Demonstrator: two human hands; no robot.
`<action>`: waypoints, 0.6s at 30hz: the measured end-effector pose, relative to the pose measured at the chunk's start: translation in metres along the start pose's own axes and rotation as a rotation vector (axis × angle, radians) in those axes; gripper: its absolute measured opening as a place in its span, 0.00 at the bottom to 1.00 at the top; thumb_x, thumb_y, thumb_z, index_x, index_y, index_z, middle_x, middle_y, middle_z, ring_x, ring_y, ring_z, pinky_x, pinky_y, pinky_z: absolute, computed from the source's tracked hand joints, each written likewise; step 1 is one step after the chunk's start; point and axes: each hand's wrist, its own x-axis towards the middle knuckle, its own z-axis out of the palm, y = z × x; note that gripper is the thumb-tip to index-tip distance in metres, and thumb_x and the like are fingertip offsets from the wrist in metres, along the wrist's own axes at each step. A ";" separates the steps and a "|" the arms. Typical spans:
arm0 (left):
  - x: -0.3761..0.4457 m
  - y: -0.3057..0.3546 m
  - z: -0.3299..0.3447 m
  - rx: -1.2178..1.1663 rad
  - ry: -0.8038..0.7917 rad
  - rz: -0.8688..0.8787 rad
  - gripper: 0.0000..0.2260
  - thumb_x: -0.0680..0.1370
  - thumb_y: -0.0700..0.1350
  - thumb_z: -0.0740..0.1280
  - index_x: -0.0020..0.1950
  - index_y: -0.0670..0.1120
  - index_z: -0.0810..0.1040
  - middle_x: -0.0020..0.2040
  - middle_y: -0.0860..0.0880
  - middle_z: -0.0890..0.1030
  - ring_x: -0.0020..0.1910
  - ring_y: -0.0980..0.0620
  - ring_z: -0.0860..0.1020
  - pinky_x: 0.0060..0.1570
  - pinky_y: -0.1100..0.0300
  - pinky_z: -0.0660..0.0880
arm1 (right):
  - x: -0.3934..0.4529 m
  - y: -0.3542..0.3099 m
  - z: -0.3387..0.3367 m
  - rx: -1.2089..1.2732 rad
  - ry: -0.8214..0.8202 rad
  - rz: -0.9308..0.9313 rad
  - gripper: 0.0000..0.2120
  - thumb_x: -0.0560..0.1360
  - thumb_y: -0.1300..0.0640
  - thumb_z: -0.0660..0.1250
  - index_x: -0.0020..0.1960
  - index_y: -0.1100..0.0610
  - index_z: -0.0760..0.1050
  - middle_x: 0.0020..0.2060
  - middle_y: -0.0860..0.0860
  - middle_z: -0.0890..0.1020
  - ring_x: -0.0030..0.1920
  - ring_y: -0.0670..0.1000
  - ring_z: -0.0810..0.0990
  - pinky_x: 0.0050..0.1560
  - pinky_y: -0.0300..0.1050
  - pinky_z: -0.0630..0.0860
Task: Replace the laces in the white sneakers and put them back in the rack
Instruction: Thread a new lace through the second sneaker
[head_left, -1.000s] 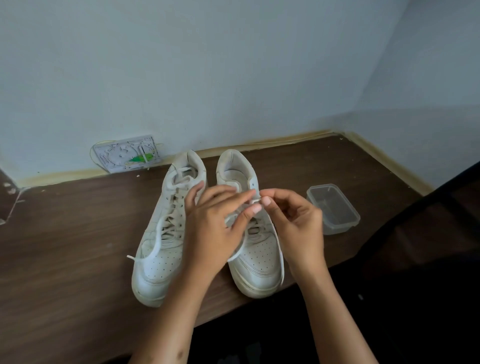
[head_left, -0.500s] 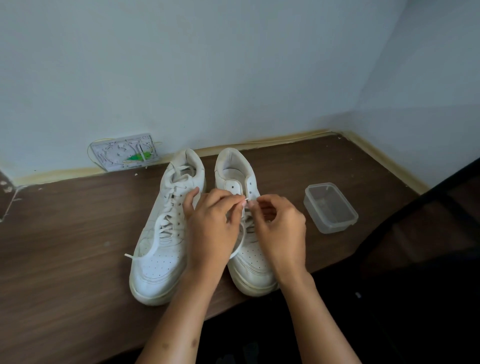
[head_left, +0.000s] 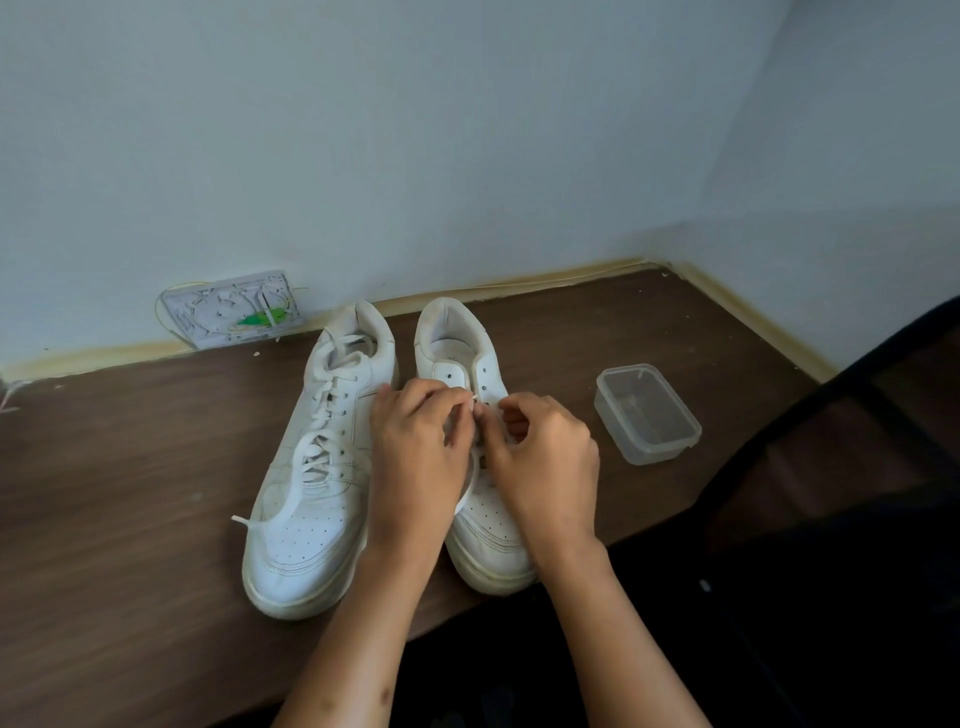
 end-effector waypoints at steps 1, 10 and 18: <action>0.000 0.000 0.000 0.005 -0.002 0.004 0.03 0.74 0.39 0.73 0.47 0.44 0.84 0.44 0.49 0.80 0.43 0.46 0.78 0.64 0.52 0.67 | 0.001 0.000 0.000 -0.018 -0.008 0.002 0.15 0.77 0.43 0.67 0.52 0.55 0.80 0.44 0.48 0.82 0.42 0.50 0.82 0.42 0.47 0.78; 0.004 -0.004 -0.001 0.020 -0.028 0.056 0.04 0.73 0.38 0.74 0.48 0.43 0.85 0.44 0.49 0.81 0.42 0.47 0.77 0.52 0.49 0.75 | 0.005 -0.004 -0.001 -0.115 -0.089 -0.056 0.14 0.79 0.47 0.62 0.44 0.55 0.79 0.40 0.48 0.79 0.37 0.51 0.78 0.35 0.45 0.70; 0.002 -0.004 0.003 0.051 -0.020 0.061 0.07 0.73 0.36 0.74 0.48 0.46 0.85 0.43 0.51 0.81 0.42 0.52 0.79 0.68 0.48 0.64 | 0.008 -0.002 -0.007 0.082 -0.100 0.060 0.12 0.78 0.50 0.62 0.42 0.52 0.81 0.36 0.45 0.81 0.37 0.47 0.79 0.38 0.42 0.72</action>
